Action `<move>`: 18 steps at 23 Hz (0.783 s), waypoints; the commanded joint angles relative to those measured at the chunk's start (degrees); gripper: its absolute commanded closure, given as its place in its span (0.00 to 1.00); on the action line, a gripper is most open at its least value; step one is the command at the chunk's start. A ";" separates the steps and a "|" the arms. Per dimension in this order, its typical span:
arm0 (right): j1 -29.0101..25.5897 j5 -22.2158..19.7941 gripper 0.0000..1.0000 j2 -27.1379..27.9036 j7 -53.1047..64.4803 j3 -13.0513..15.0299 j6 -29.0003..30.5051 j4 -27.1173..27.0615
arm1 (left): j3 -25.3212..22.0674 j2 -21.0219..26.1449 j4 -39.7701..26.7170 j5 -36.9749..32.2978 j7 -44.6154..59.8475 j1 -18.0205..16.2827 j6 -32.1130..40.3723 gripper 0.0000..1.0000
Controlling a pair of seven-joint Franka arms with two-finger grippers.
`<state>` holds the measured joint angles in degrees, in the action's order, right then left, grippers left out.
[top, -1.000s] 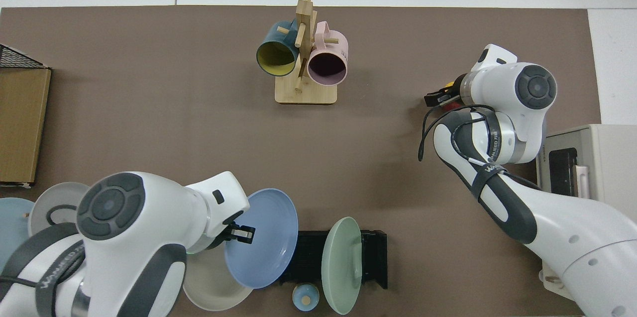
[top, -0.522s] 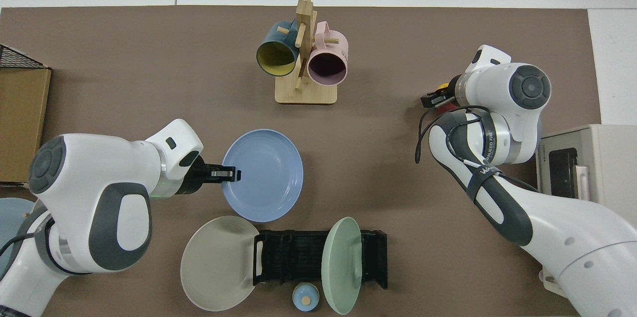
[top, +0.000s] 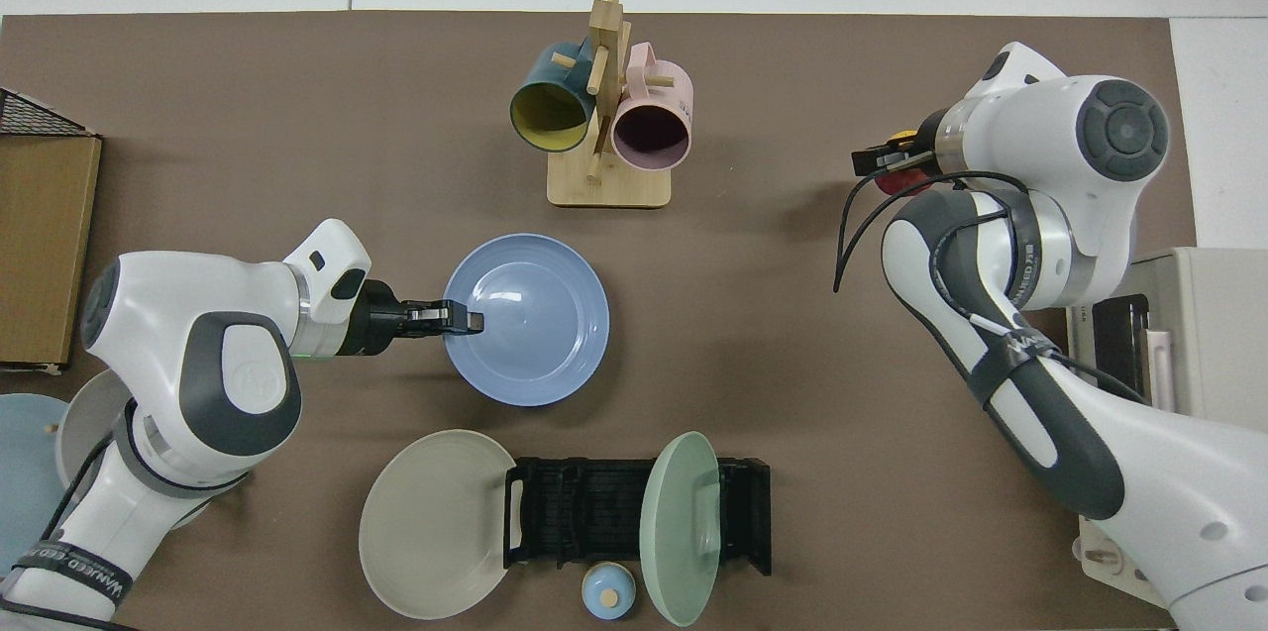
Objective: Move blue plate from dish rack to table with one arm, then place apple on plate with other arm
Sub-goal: 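Lift the blue plate out of the rack and lower it onto the table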
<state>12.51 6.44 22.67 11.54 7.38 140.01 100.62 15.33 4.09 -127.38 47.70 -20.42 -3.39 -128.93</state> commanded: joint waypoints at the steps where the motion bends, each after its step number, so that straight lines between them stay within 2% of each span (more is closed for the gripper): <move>1: 0.15 -0.28 1.00 -3.94 -1.70 -0.09 -5.09 1.42 | 0.93 5.64 2.49 1.95 -0.68 1.01 -3.78 1.00; 3: 0.85 -0.28 1.00 -5.70 -1.79 0.09 -6.49 2.56 | 2.59 8.12 3.54 3.70 -0.68 1.19 -5.79 1.00; 8: 0.33 -1.42 1.00 -10.09 -1.79 0.09 -10.71 4.76 | 4.18 8.30 3.54 5.99 -0.24 1.01 -6.59 1.00; 10: 0.15 -3.09 1.00 -11.59 -1.79 0.09 -13.43 5.20 | 4.36 8.47 4.07 5.30 -0.24 1.89 -8.25 0.67; 11: 0.06 -3.71 1.00 -11.94 -1.70 0.00 -14.57 5.38 | 4.44 8.47 4.07 5.12 -0.24 2.68 -9.66 0.61; 15: 0.06 -4.59 1.00 -12.82 -1.61 0.00 -15.11 6.61 | 4.45 8.30 4.33 3.63 0.98 3.47 -10.90 0.45; 16: 0.06 -4.59 1.00 -12.91 -1.61 0.00 -14.94 6.61 | 4.45 8.12 4.60 2.23 2.56 3.48 -11.08 0.41; 18: -0.20 -4.59 1.00 -12.83 -1.61 0.09 -14.50 6.61 | 4.36 7.77 5.56 -3.64 7.12 3.48 -10.90 0.38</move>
<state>12.94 2.96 11.30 10.99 7.77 125.09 105.32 20.10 12.06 -123.66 50.95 -19.34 -0.62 -138.89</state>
